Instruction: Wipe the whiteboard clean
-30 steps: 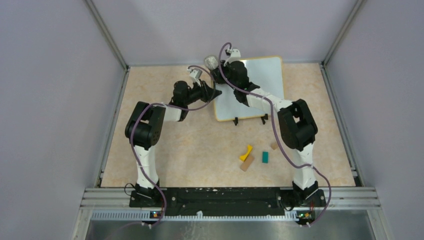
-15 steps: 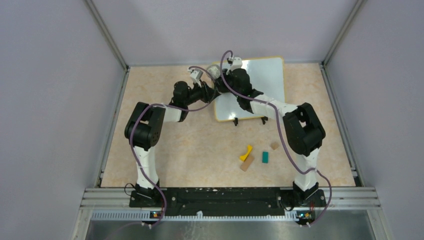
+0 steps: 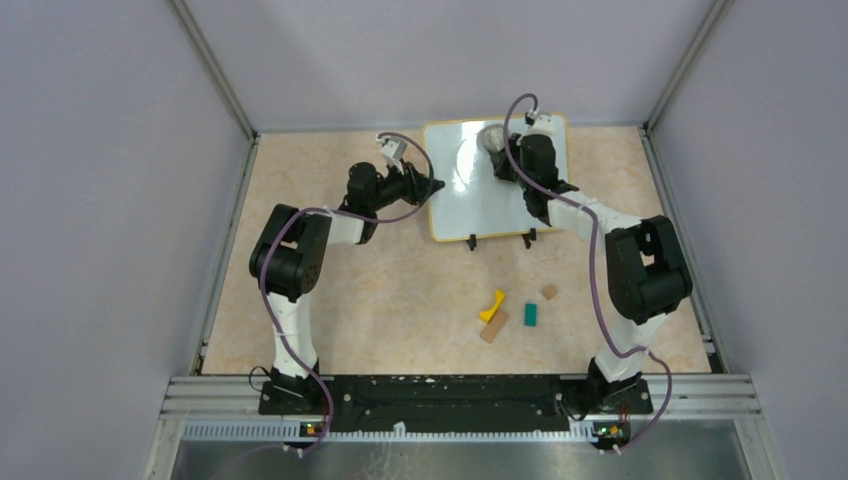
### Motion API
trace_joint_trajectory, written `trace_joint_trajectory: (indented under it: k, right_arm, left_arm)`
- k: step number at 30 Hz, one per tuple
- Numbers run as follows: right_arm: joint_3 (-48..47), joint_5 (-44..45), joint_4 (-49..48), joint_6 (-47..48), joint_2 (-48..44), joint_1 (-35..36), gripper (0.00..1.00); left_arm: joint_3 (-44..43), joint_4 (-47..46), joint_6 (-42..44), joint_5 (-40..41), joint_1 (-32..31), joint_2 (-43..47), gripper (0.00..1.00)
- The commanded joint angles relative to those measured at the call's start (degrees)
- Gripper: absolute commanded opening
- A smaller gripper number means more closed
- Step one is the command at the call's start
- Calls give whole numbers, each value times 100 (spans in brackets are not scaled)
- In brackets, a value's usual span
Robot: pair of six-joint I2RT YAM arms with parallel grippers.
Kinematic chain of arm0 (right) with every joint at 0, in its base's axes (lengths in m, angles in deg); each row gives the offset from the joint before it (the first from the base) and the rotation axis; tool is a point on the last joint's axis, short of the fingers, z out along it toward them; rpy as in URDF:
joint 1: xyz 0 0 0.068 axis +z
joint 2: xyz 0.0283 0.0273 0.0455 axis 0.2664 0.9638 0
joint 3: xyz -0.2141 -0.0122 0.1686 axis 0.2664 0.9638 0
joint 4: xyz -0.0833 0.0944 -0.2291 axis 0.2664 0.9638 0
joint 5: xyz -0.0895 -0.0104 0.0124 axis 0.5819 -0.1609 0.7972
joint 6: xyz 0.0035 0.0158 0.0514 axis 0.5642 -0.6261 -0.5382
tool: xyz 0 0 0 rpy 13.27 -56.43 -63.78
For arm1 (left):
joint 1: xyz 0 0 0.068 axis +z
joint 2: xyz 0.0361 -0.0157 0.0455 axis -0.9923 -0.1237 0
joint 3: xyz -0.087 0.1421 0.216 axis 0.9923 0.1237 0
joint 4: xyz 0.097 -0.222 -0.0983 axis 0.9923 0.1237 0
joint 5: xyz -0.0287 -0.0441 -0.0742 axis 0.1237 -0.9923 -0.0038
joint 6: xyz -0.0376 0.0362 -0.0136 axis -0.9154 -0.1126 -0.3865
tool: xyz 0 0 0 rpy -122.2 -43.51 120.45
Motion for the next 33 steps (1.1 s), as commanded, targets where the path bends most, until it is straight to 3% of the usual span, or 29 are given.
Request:
trace_joint_trajectory:
  k: [1, 13, 24, 28, 33]
  right_arm:
    - [-259, 432, 252, 255, 119, -76, 0]
    - [-1336, 145, 334, 535, 720, 1161, 0]
    - [287, 499, 192, 602, -1030, 981, 0]
    - [794, 325, 391, 393, -1596, 659, 0]
    - [1411, 407, 700, 281, -2476, 621, 0]
  left_arm:
    - [127, 474, 1261, 884, 88, -34, 0]
    - [143, 489, 1279, 912, 88, -23, 0]
    - [357, 355, 1201, 994, 88, 141, 1]
    - [529, 295, 1201, 1042, 97, 280, 9]
    - [732, 88, 1018, 988, 127, 388, 27]
